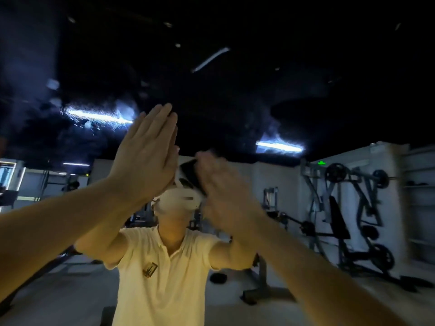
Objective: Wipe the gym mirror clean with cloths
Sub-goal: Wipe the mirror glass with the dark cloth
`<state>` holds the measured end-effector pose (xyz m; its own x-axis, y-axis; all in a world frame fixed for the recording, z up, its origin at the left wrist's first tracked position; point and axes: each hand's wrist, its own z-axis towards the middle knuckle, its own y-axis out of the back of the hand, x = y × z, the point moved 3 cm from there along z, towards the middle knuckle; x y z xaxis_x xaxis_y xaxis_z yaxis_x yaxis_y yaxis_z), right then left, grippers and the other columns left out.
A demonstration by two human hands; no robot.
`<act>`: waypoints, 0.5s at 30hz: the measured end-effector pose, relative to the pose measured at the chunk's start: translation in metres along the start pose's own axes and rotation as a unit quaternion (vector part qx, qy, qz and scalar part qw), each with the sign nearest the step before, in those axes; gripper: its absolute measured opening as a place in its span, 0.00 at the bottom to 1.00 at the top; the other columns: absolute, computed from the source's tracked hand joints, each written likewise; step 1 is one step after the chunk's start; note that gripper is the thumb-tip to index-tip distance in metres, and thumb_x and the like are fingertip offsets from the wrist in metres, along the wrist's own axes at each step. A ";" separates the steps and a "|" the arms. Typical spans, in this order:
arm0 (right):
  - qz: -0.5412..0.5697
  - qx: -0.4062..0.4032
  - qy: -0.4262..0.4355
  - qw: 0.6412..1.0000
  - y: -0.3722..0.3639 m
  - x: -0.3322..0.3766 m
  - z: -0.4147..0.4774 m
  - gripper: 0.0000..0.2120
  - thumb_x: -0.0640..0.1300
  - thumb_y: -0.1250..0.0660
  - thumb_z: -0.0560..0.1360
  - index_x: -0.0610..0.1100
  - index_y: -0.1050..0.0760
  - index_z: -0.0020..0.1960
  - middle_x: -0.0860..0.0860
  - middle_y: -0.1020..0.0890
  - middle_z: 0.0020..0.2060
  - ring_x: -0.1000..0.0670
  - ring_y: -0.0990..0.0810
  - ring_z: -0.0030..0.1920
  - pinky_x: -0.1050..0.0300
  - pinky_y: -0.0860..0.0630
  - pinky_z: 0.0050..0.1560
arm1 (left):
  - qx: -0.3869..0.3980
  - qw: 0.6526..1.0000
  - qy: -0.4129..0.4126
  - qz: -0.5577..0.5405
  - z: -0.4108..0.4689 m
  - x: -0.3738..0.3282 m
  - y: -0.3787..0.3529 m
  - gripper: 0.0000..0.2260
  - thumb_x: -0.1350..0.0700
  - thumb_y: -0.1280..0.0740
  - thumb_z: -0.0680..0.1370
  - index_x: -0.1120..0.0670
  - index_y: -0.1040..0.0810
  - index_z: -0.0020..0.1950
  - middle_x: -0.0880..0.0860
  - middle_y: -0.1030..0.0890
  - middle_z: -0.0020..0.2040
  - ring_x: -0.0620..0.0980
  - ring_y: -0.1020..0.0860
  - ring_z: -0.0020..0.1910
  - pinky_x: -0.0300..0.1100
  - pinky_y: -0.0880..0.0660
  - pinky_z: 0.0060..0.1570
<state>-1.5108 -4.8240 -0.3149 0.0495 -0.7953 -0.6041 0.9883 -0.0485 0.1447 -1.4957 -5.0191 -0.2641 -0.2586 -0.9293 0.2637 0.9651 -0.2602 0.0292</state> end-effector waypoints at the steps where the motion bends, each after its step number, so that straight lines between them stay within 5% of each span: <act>1: 0.012 -0.019 -0.058 0.998 0.003 -0.032 -0.006 0.36 0.46 0.38 0.76 0.34 0.42 0.80 0.38 0.40 0.80 0.40 0.45 0.80 0.47 0.56 0.81 | 0.011 1.000 -0.002 0.010 0.007 -0.001 -0.006 0.31 0.45 0.51 0.84 0.64 0.42 0.82 0.62 0.43 0.83 0.59 0.45 0.83 0.57 0.48 0.81; 4: 0.009 -0.035 -0.299 0.954 0.008 -0.135 -0.031 0.32 0.47 0.47 0.81 0.31 0.46 0.80 0.35 0.43 0.80 0.38 0.45 0.81 0.44 0.47 0.81 | 0.054 0.997 -0.009 0.059 0.017 -0.006 -0.027 0.38 0.36 0.57 0.84 0.63 0.51 0.84 0.61 0.51 0.85 0.57 0.54 0.84 0.56 0.52 0.82; 8: 0.075 -0.040 -0.541 0.837 0.012 -0.184 -0.018 0.37 0.52 0.58 0.80 0.28 0.50 0.80 0.32 0.47 0.80 0.36 0.48 0.81 0.45 0.53 0.82 | 0.043 0.996 -0.018 0.075 0.015 -0.005 -0.036 0.40 0.34 0.59 0.83 0.63 0.52 0.84 0.62 0.51 0.84 0.57 0.53 0.84 0.57 0.50 0.82; 11: 0.075 -0.075 -0.473 0.875 0.011 -0.126 0.041 0.39 0.57 0.63 0.81 0.28 0.50 0.80 0.32 0.48 0.81 0.37 0.50 0.82 0.45 0.57 0.82 | 0.041 0.996 -0.040 0.069 0.015 0.000 -0.034 0.39 0.34 0.58 0.84 0.62 0.51 0.84 0.61 0.50 0.84 0.57 0.52 0.84 0.57 0.48 0.82; 15: 0.065 -0.082 -0.176 0.979 0.015 -0.022 0.097 0.32 0.53 0.57 0.84 0.34 0.46 0.81 0.37 0.48 0.82 0.41 0.52 0.83 0.46 0.56 0.82 | 0.009 0.998 -0.054 -0.008 0.013 0.015 -0.019 0.31 0.44 0.51 0.84 0.64 0.39 0.81 0.62 0.38 0.81 0.59 0.39 0.81 0.56 0.42 0.80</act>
<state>-1.5112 -4.8657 -0.2235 0.1531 -0.9487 -0.2765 0.9881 0.1429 0.0568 -1.5178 -5.0249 -0.2482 -0.2686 -0.8914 0.3650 0.9619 -0.2686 0.0520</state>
